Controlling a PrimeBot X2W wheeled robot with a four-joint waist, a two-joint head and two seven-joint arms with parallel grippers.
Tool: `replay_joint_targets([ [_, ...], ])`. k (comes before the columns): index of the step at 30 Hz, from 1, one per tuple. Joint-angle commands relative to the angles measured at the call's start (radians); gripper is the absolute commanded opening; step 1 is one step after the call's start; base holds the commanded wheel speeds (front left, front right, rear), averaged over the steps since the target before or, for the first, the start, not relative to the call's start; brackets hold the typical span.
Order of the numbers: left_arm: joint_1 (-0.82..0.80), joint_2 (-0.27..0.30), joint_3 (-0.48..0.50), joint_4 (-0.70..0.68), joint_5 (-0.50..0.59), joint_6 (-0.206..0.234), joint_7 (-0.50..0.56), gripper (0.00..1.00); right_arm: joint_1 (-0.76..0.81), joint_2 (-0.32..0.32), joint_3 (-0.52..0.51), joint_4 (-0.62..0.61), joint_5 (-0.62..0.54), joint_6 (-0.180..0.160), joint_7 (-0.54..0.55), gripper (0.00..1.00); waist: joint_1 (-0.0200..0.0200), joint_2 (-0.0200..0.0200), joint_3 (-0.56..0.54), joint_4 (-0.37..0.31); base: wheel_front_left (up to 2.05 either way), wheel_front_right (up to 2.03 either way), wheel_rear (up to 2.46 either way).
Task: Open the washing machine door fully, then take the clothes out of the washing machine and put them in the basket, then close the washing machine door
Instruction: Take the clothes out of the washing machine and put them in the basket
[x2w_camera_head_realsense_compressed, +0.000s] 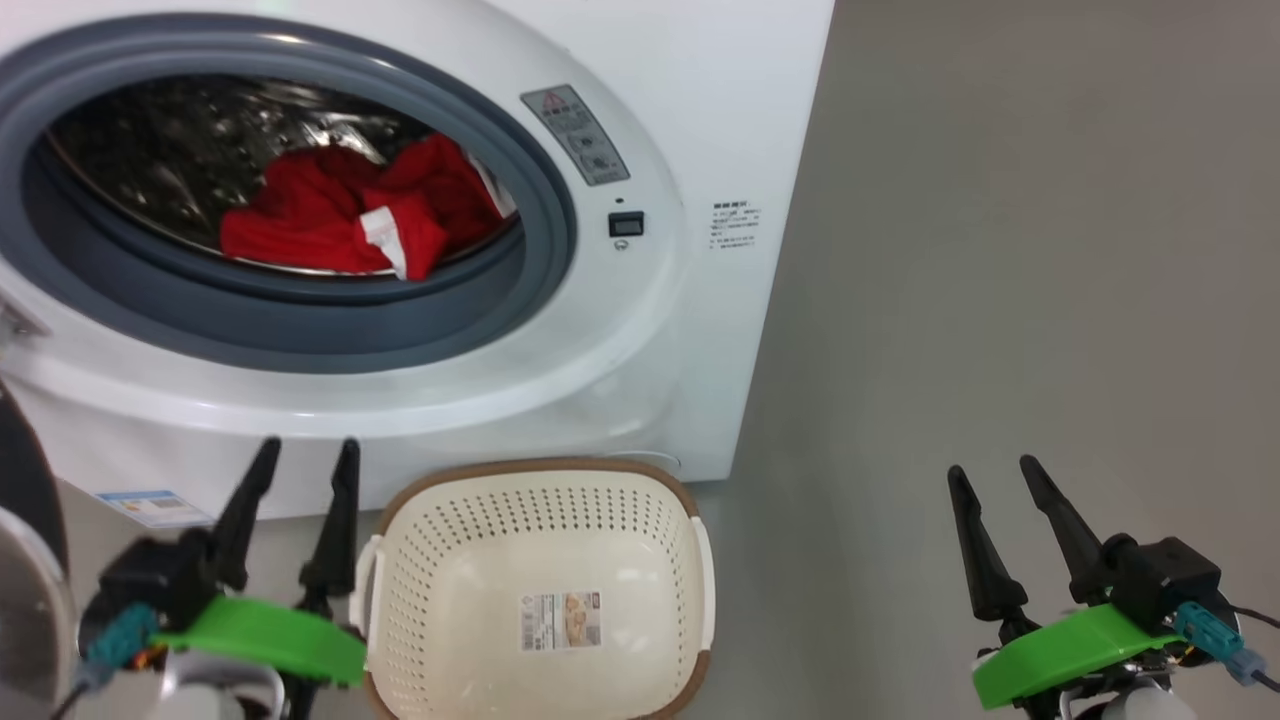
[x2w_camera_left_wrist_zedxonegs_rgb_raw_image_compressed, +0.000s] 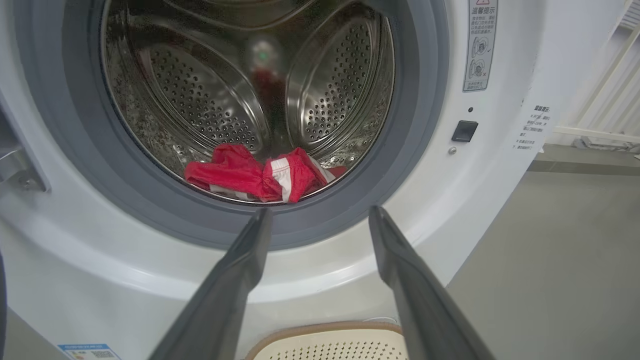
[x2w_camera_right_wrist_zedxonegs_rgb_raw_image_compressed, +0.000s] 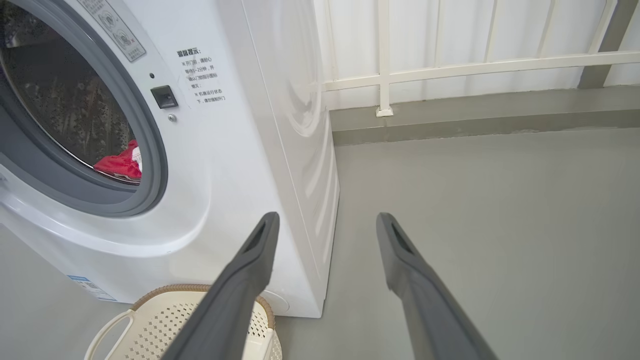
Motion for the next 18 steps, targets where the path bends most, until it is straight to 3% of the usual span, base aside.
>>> replay_joint_targets([
  [1,-0.067,0.026,0.037,0.008,0.013,0.002,-0.005,1.0,-0.036,-0.002,0.027,-0.029,-0.008,0.005,-0.009,1.0,0.0,-0.0001,0.046,-0.03,0.0,0.0,0.0],
  [8,-0.262,0.042,0.026,0.16,0.039,0.002,-0.005,1.0,-0.078,-0.001,0.038,-0.038,0.017,0.005,-0.009,1.0,0.0,-0.0001,0.14,-0.093,0.0,0.0,0.0],
  [18,-0.522,0.12,0.031,0.365,0.037,0.002,-0.005,1.0,-0.138,-0.001,0.061,-0.057,0.051,0.005,-0.009,1.0,0.0,-0.0001,0.261,-0.188,0.0,0.0,0.0],
])
